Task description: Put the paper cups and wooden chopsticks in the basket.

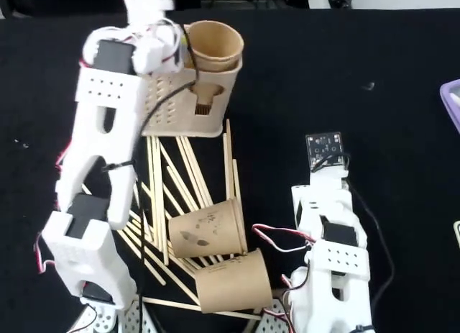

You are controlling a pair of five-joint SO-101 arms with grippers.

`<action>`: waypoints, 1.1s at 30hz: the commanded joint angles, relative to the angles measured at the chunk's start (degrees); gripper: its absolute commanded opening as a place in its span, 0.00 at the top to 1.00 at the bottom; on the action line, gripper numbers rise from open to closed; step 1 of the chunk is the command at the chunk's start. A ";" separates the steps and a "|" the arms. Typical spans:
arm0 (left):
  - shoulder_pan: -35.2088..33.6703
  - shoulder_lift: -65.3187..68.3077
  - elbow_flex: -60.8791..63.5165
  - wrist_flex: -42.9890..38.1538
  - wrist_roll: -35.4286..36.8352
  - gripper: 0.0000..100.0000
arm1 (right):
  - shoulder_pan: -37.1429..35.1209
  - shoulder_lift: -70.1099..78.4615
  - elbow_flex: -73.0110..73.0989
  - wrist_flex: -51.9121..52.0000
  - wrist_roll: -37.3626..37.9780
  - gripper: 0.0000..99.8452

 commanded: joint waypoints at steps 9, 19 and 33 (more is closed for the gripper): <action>-9.71 -0.79 -20.44 9.05 -2.99 0.85 | 0.53 -1.45 -0.57 -1.14 0.62 0.80; -11.30 1.58 -20.44 15.30 -9.32 0.85 | 0.53 -1.45 -0.66 -1.14 0.62 0.80; -12.97 13.98 -19.82 14.24 -9.58 0.82 | 0.53 -1.45 -0.48 -1.14 0.62 0.80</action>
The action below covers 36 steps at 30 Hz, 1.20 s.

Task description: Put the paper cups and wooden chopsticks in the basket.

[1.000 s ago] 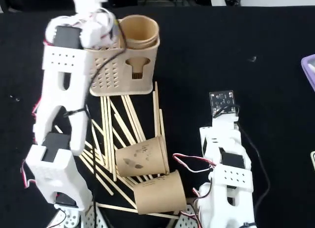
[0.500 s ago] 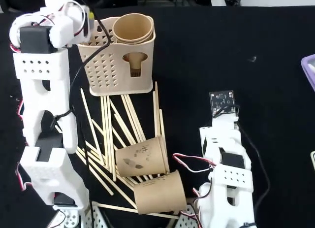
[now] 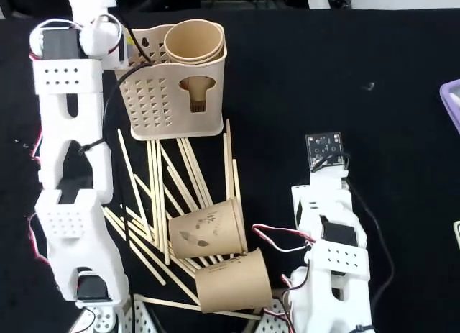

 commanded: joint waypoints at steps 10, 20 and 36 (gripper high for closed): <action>3.74 3.52 -0.92 -9.41 0.79 0.97 | 0.53 -1.45 -0.40 -1.14 0.62 0.80; 3.21 6.24 -0.40 -16.62 3.96 0.97 | 0.53 -1.45 -0.48 -1.14 0.62 0.80; -1.45 15.12 -5.85 -16.70 3.78 0.97 | 0.53 -1.45 -0.48 -1.14 0.70 0.80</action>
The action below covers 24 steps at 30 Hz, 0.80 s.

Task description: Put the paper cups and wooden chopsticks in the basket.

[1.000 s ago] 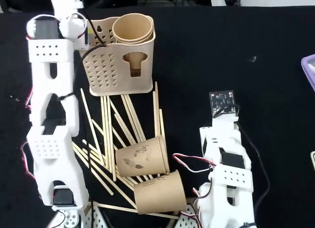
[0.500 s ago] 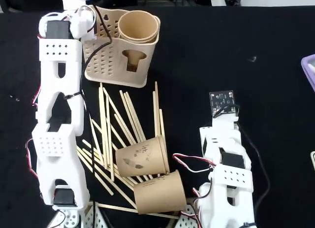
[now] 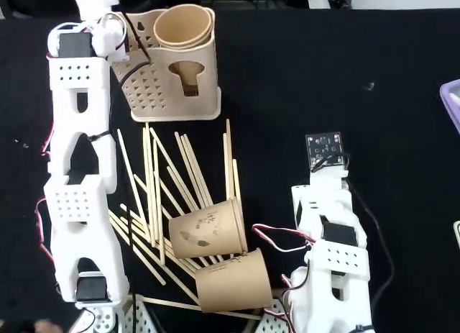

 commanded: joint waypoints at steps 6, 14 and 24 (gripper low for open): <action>2.77 4.22 -6.02 -7.38 -2.46 0.97 | 0.53 -1.45 -0.31 -1.14 0.70 0.80; 1.71 9.05 -8.04 6.24 -4.13 0.97 | 0.53 -1.45 -0.31 -1.14 0.70 0.80; 1.45 9.05 -23.34 27.96 -7.82 0.97 | 0.53 -1.45 -0.57 -1.14 0.70 0.80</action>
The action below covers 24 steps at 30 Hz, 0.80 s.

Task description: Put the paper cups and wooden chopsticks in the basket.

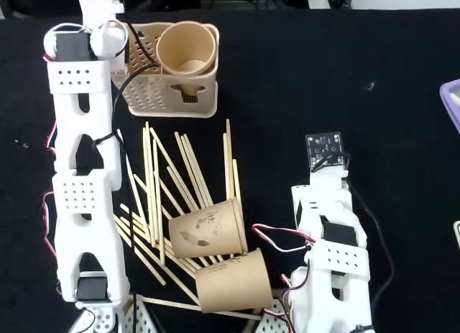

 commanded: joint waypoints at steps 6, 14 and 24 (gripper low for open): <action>0.57 0.88 1.98 4.92 -1.76 0.97 | 0.09 -1.45 -5.76 0.00 0.62 0.80; 0.40 0.97 1.45 4.84 -0.97 0.97 | -20.31 13.49 -61.32 36.84 -6.15 0.79; -2.24 1.58 0.40 4.75 -1.23 0.97 | -32.18 39.69 -89.45 33.41 -9.67 0.68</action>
